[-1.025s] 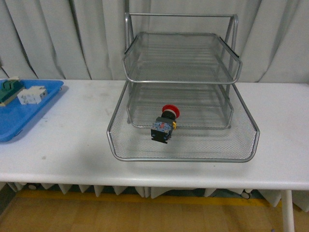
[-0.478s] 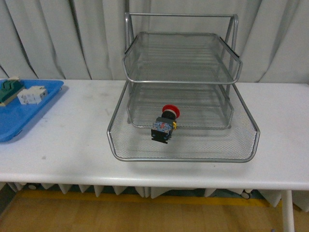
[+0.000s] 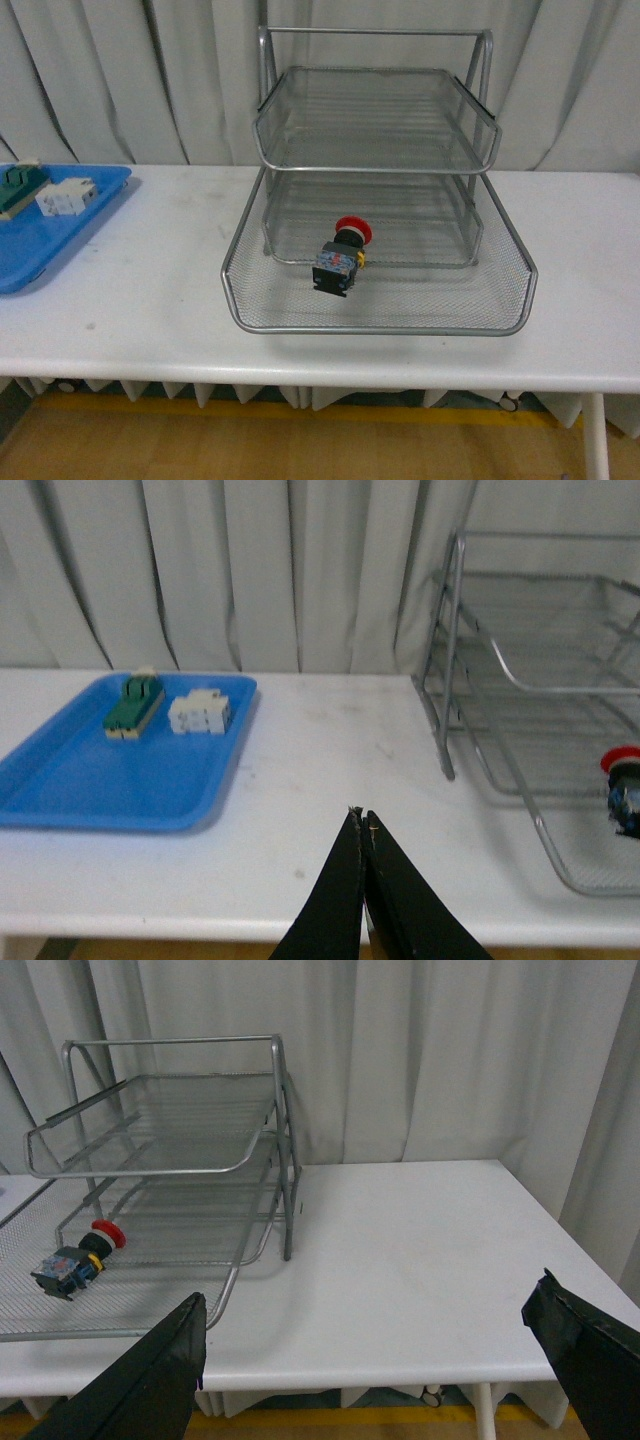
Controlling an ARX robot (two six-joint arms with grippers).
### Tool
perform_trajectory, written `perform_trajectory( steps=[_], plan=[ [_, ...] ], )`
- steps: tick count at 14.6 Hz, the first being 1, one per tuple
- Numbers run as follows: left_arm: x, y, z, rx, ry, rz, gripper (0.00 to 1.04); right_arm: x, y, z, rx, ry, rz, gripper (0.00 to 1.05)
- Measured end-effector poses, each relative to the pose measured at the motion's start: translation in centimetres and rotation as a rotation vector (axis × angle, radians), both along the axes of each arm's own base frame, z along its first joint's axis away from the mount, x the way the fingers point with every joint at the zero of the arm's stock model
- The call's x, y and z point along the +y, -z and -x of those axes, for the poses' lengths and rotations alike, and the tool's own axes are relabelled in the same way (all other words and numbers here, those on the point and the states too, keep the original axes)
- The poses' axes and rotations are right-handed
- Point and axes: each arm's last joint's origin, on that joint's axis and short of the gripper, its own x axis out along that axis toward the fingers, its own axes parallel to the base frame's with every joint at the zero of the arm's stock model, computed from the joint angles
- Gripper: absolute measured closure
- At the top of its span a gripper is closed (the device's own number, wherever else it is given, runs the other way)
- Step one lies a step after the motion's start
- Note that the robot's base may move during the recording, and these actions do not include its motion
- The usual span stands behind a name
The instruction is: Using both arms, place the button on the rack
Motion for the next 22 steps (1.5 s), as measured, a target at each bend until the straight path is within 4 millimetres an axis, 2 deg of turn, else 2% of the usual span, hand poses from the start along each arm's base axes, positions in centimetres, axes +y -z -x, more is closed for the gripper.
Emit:
perform_trajectory(
  steps=[8, 19, 20, 22],
  plan=[
    [0.0, -0.9, 2.3, -0.041, 0.002, 0.0, 1.03, 0.0, 0.0, 0.0, 0.001, 0.0, 0.0, 0.06],
    [0.0, -0.9, 4.0, -0.042, 0.002, 0.0, 1.03, 0.0, 0.0, 0.0, 0.001, 0.0, 0.0, 0.06],
    [0.0, -0.5, 4.4, -0.005, 0.001, 0.0, 1.03, 0.0, 0.0, 0.0, 0.0, 0.0, 0.0, 0.06],
    [0.0, -0.9, 5.1, -0.046, 0.0, 0.0, 1.03, 0.0, 0.0, 0.0, 0.0, 0.0, 0.0, 0.06]
  ],
)
